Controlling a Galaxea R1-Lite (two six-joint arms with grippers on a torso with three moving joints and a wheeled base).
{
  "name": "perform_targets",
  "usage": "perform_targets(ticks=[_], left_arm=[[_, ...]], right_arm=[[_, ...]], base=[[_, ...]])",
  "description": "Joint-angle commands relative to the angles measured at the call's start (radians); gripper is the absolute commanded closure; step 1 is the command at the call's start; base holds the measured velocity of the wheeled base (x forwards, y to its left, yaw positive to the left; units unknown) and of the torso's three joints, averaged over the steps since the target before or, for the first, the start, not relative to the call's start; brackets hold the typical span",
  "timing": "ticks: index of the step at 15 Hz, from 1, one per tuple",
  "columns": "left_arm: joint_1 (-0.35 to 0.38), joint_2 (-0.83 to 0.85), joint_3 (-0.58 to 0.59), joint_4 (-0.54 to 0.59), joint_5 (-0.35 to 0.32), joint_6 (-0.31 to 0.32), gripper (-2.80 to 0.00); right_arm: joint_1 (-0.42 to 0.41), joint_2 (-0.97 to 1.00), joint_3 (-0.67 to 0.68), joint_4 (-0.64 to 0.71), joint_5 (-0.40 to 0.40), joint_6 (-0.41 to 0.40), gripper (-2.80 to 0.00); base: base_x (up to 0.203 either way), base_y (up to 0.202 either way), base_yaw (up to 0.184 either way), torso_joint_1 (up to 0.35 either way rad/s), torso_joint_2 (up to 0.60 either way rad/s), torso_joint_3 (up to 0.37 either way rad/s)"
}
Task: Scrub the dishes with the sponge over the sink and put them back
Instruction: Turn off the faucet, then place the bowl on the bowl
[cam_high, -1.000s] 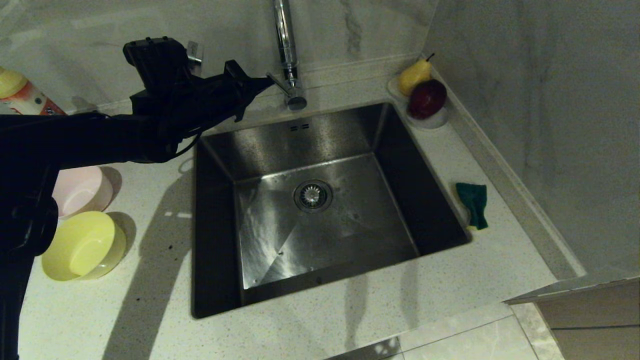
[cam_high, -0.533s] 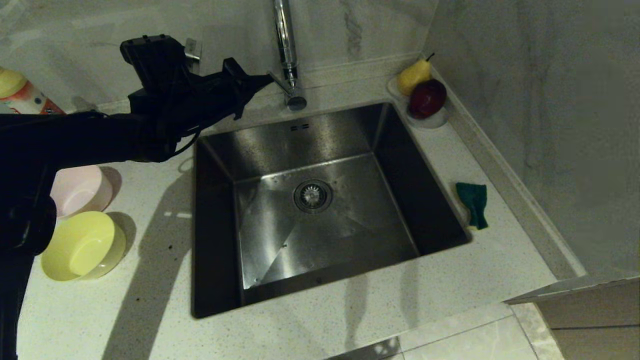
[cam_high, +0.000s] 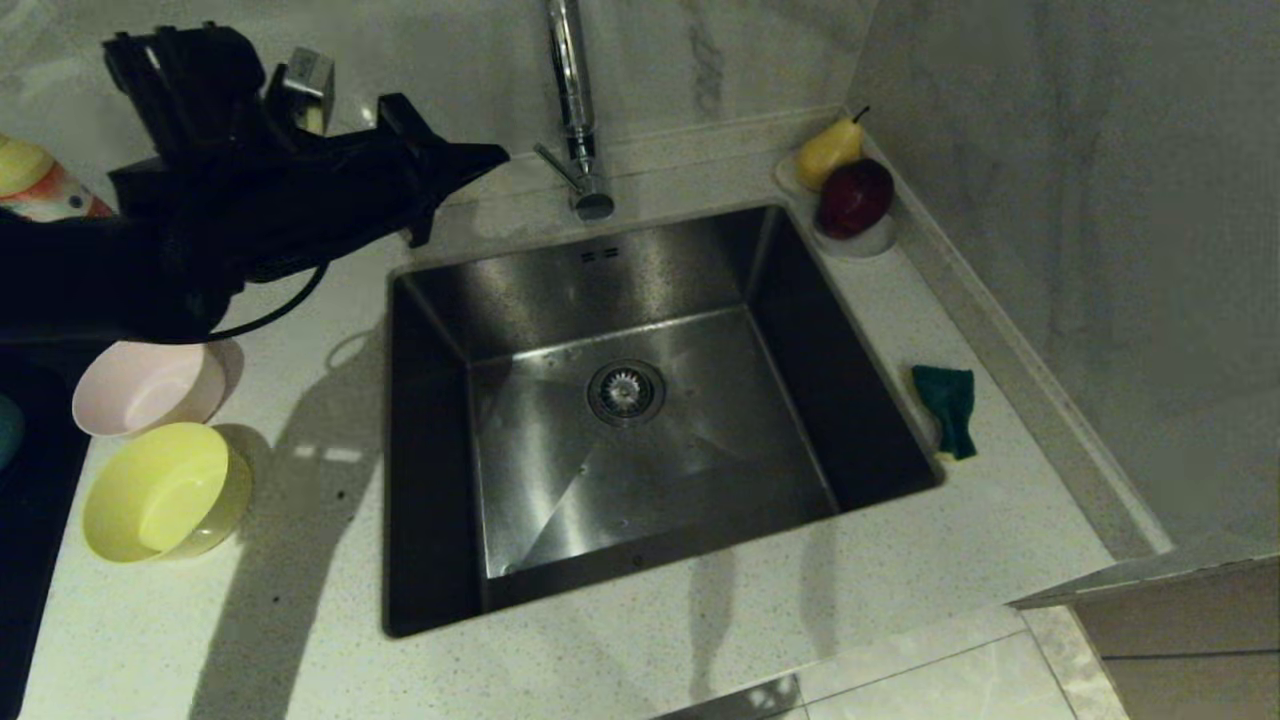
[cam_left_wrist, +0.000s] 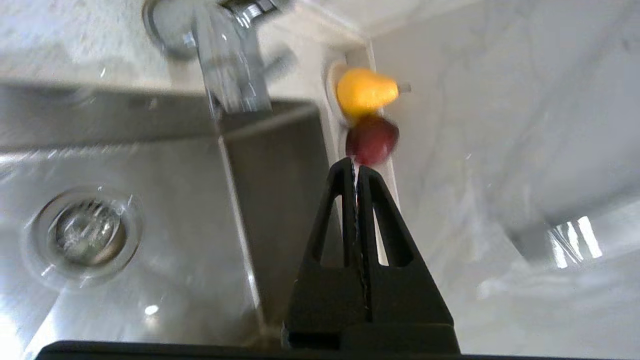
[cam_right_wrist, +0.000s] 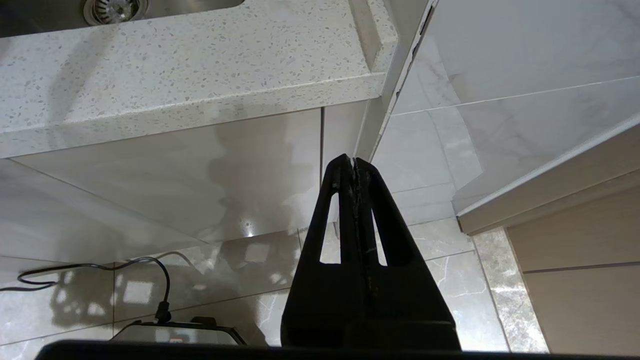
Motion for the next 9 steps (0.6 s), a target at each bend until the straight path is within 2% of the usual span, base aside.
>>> perform_targets(ticks=[1,2,3,4,5,7,9], left_arm=[[0.01,-0.24,0.163,0.006,0.003,0.059,0.0],[0.014,-0.313,0.222,0.027,0.02,0.11,0.0],[0.017,-0.382,0.274,0.071,0.06,0.187,0.0],[0.019,-0.436,0.32,0.126,0.144,0.285,0.0],[0.02,-0.49,0.361,0.169,0.259,0.367,0.0],[0.019,-0.602,0.422,0.222,0.389,0.44,0.0],[0.02,-0.722,0.465,0.32,0.465,0.474,0.0]], right_arm=[[0.0,0.0,0.0,-0.001,0.0,0.0,0.0],[0.0,0.0,0.0,-0.001,0.0,0.0,0.0],[0.0,0.0,0.0,0.0,0.0,0.0,0.0],[0.0,0.0,0.0,-0.001,0.0,0.0,0.0],[0.0,0.0,0.0,0.001,0.0,0.0,0.0],[0.0,0.0,0.0,0.0,0.0,0.0,0.0],[0.0,-0.002,0.0,-0.001,0.0,0.0,0.0]], base=[[0.0,0.0,0.0,0.0,0.0,0.0],[0.0,0.0,0.0,0.0,0.0,0.0],[0.0,0.0,0.0,0.0,0.0,0.0],[0.0,0.0,0.0,0.0,0.0,0.0],[0.0,0.0,0.0,0.0,0.0,0.0],[0.0,0.0,0.0,0.0,0.0,0.0],[0.0,0.0,0.0,0.0,0.0,0.0]])
